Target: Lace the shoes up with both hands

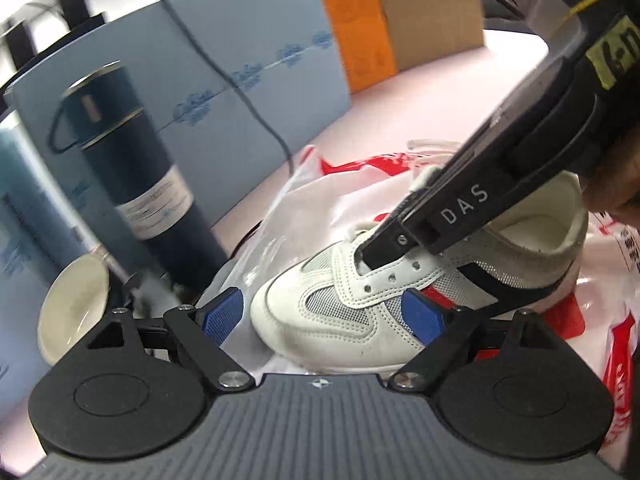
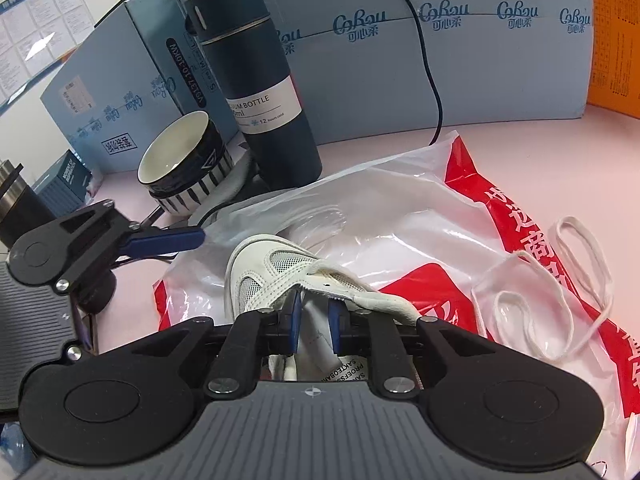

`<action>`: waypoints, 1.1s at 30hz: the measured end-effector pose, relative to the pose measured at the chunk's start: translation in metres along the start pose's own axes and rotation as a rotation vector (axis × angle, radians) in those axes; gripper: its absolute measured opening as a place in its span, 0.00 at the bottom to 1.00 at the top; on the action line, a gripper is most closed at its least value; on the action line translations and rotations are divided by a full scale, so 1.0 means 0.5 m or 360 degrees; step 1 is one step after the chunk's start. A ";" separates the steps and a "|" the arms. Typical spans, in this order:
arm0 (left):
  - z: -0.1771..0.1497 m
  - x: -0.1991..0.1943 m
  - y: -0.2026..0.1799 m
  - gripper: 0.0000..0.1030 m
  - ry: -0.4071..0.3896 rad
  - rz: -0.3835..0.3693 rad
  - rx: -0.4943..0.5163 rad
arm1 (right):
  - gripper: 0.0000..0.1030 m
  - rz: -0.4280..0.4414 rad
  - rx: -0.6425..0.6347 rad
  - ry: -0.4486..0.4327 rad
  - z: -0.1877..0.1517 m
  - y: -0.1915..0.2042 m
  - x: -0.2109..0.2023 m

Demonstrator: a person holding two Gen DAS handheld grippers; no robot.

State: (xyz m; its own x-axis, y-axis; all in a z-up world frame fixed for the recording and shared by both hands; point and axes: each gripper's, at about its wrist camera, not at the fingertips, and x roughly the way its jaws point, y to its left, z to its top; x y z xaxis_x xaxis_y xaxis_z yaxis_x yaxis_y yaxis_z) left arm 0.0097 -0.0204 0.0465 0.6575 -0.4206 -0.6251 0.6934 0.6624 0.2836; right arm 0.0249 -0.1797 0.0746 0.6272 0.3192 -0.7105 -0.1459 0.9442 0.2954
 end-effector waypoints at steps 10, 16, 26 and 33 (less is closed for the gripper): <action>0.001 0.025 0.025 0.84 0.0085 -0.0253 0.0036 | 0.15 -0.0013 -0.0226 0.0010 0.003 0.033 0.017; 0.002 0.029 0.018 0.84 0.0105 -0.0265 0.0066 | 0.15 -0.0128 -0.0517 0.0027 -0.001 0.061 0.036; -0.002 0.032 0.015 0.94 0.0102 -0.0226 0.0049 | 0.03 -0.0018 -0.0640 0.0007 -0.005 0.063 0.037; -0.001 0.041 0.015 1.00 0.0128 -0.0193 0.0018 | 0.03 0.0105 -0.0565 0.0047 0.008 0.045 0.014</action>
